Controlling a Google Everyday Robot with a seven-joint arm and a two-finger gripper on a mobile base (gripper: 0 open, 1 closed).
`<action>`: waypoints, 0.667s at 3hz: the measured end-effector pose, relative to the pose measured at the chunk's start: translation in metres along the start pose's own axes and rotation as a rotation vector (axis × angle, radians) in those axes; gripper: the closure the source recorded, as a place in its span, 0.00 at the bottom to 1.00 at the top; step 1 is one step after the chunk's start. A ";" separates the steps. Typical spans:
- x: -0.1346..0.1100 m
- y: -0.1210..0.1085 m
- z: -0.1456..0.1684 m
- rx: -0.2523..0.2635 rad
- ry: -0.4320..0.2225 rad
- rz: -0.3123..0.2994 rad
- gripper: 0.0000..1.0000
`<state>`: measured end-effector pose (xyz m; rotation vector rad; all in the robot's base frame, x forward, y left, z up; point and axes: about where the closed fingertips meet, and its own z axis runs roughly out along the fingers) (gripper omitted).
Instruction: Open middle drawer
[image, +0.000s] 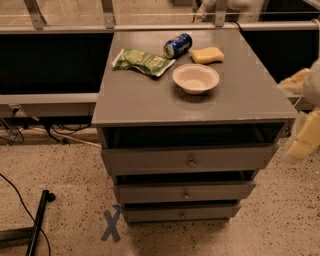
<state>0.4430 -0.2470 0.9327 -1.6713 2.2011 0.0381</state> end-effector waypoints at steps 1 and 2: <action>0.044 0.019 0.104 -0.072 -0.279 0.050 0.00; 0.065 0.039 0.150 -0.047 -0.517 0.118 0.00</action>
Offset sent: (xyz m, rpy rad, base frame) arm -0.0611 -0.0700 -0.1979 0.8832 -0.2713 -0.0432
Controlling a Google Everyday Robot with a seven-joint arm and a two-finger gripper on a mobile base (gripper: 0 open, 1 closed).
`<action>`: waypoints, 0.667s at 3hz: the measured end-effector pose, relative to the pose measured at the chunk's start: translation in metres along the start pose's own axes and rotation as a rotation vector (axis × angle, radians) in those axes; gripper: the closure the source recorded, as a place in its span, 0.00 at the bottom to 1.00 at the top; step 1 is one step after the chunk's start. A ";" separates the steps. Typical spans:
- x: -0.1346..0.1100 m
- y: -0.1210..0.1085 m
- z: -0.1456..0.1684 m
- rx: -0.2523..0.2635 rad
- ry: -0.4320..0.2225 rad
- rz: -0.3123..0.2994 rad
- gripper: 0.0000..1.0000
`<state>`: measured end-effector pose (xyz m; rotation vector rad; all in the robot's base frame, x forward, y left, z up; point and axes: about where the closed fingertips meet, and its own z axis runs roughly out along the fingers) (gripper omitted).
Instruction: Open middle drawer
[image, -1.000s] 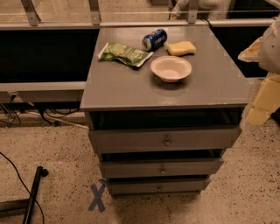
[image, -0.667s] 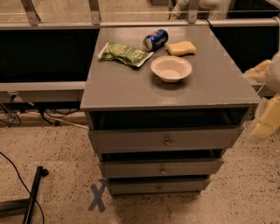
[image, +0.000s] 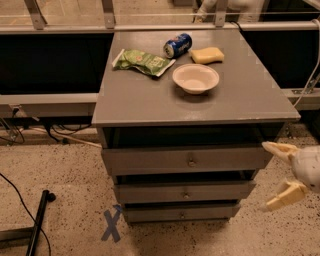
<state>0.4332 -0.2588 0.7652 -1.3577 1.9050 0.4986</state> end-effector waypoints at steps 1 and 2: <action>0.015 0.007 -0.022 0.054 -0.081 0.020 0.00; 0.015 0.006 -0.013 0.050 -0.046 0.015 0.00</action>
Offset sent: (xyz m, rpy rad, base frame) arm -0.0074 -0.0126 -0.0105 -0.0056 -0.0235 -0.0465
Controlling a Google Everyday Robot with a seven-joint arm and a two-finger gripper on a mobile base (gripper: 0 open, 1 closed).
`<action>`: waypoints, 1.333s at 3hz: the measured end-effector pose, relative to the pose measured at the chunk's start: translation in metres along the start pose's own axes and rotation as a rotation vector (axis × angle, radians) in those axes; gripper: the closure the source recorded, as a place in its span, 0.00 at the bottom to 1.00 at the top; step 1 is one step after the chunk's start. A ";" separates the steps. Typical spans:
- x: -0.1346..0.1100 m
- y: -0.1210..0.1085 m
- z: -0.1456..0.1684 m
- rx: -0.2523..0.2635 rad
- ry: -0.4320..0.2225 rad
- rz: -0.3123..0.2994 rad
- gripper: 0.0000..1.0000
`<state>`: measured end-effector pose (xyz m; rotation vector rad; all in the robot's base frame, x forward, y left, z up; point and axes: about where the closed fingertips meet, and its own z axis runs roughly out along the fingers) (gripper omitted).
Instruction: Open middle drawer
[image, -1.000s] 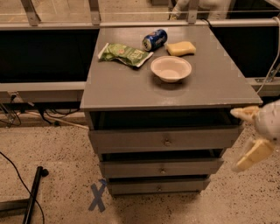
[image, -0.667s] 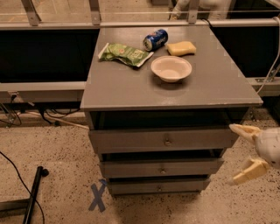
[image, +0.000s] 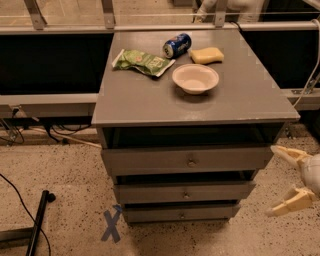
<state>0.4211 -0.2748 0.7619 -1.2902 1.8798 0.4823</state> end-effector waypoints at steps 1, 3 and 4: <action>0.032 0.016 0.025 0.016 0.095 -0.105 0.00; 0.104 -0.004 0.055 0.207 0.089 -0.358 0.00; 0.107 -0.002 0.059 0.203 0.087 -0.410 0.00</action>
Offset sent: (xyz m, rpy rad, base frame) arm 0.0279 -0.0586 -0.1589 -0.4368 -0.4772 0.0119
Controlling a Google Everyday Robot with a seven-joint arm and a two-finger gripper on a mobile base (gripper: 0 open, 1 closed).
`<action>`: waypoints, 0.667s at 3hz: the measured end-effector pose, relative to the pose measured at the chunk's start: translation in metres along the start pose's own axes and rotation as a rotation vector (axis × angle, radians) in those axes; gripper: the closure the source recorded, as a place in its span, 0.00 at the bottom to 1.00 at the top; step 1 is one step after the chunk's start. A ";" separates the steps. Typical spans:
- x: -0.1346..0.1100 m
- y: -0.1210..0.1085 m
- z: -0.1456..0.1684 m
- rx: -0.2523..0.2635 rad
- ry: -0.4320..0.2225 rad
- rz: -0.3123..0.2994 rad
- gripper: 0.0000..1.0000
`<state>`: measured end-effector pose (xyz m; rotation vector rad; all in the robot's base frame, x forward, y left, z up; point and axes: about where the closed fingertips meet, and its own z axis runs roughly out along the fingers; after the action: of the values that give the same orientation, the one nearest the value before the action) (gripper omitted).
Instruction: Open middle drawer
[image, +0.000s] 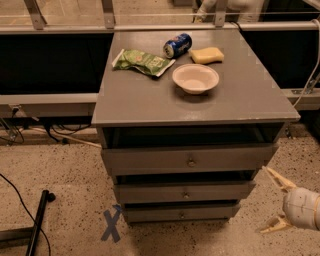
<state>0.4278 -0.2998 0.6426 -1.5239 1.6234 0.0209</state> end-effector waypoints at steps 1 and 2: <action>0.014 0.021 0.033 -0.106 0.093 -0.053 0.00; 0.037 0.044 0.067 -0.176 0.149 -0.111 0.00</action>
Offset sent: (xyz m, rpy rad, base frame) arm 0.0115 0.0202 -0.1399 -0.3188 0.1579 0.1428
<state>0.4351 -0.2817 0.5566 -1.7851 1.6865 -0.0110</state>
